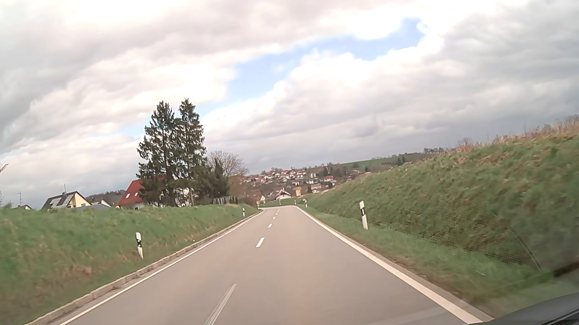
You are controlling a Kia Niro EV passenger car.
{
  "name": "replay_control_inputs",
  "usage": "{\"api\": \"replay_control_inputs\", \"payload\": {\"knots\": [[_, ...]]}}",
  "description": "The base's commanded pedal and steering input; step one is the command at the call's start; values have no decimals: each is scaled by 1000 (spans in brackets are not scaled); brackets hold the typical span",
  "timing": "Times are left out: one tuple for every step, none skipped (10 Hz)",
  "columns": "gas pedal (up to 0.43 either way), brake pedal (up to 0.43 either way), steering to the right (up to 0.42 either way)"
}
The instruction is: Follow the waypoints while adhering to traffic rules and regulations
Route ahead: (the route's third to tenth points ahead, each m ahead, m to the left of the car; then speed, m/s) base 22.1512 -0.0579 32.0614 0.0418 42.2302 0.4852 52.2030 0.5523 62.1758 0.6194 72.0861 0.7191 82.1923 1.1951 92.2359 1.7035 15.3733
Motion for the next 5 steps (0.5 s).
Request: {"api": "replay_control_inputs", "payload": {"knots": [[0, 0, 0], [0, 0, 0], [0, 0, 0], [0, 0, 0], [0, 0, 0]]}}
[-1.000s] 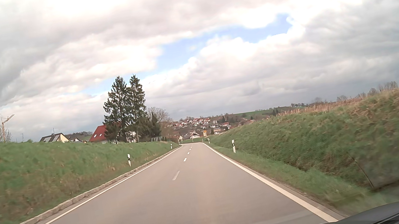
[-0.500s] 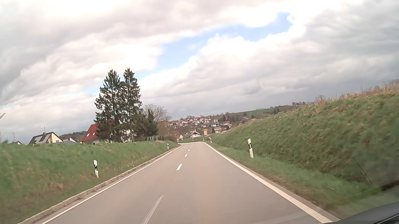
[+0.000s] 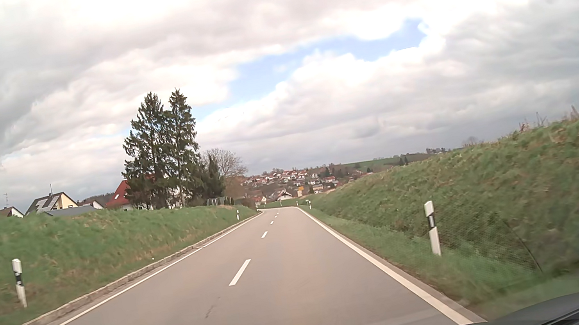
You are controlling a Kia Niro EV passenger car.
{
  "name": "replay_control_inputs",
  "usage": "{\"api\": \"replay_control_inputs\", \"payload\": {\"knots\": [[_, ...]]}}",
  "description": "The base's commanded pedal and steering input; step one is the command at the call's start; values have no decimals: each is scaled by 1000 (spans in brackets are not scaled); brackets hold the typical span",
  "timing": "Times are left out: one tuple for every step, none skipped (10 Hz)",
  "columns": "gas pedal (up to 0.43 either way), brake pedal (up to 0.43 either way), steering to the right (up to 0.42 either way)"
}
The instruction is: Follow the waypoints while adhering to traffic rules and regulations
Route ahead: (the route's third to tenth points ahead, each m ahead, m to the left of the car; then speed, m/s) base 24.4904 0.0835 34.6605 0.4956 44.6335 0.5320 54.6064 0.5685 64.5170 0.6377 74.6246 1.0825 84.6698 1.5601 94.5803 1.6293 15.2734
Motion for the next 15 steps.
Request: {"api": "replay_control_inputs", "payload": {"knots": [[0, 0, 0], [0, 0, 0], [0, 0, 0], [0, 0, 0], [0, 0, 0], [0, 18, 0], [0, 73, -1], [0, 91, -1], [0, 98, 0], [0, 104, -1], [0, 104, -1], [0, 104, -1], [0, 104, -1], [0, 104, 0], [0, 104, -1]]}}
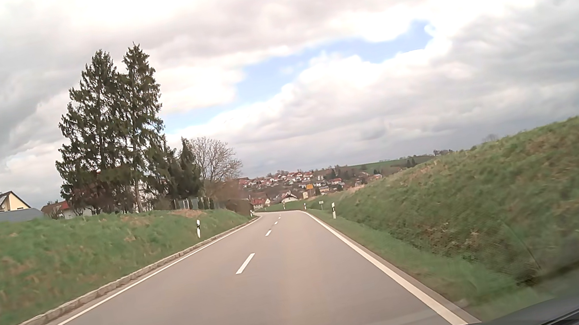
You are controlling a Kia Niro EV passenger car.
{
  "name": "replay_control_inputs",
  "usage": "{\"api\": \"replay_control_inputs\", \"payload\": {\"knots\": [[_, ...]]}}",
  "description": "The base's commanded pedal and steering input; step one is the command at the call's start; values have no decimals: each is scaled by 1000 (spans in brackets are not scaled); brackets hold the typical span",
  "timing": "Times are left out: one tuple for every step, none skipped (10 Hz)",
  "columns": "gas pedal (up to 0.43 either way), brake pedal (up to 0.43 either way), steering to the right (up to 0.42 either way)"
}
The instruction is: Follow the waypoints while adhering to traffic rules and regulations
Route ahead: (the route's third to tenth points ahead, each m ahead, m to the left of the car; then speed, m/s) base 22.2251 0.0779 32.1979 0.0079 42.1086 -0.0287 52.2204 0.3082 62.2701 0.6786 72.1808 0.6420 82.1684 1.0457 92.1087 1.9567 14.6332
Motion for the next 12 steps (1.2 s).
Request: {"api": "replay_control_inputs", "payload": {"knots": [[0, 104, 0], [0, 104, 0], [0, 104, 0], [0, 104, 0], [0, 104, 0], [0, 104, 0], [0, 104, -1], [0, 104, -1], [0, 104, -1], [0, 110, 0], [0, 110, 0], [0, 110, 1]]}}
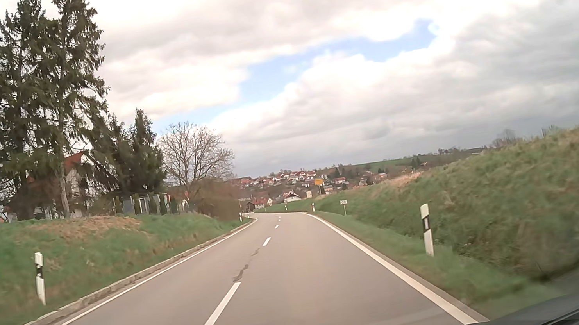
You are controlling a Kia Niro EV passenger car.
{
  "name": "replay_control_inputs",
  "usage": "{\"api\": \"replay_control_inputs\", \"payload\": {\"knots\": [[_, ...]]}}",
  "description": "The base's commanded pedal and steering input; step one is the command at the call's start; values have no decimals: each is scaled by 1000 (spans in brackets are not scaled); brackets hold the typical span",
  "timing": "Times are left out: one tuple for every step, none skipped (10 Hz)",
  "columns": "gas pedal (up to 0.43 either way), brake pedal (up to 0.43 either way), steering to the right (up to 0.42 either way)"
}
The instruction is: Follow the waypoints while adhering to traffic rules and regulations
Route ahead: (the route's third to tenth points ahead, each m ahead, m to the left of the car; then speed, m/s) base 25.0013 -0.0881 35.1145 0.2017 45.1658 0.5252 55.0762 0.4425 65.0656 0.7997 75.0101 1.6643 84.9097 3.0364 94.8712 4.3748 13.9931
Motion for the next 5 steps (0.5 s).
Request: {"api": "replay_control_inputs", "payload": {"knots": [[0, 110, 1], [0, 116, 1], [0, 116, 1], [0, 122, 1], [0, 122, 1]]}}
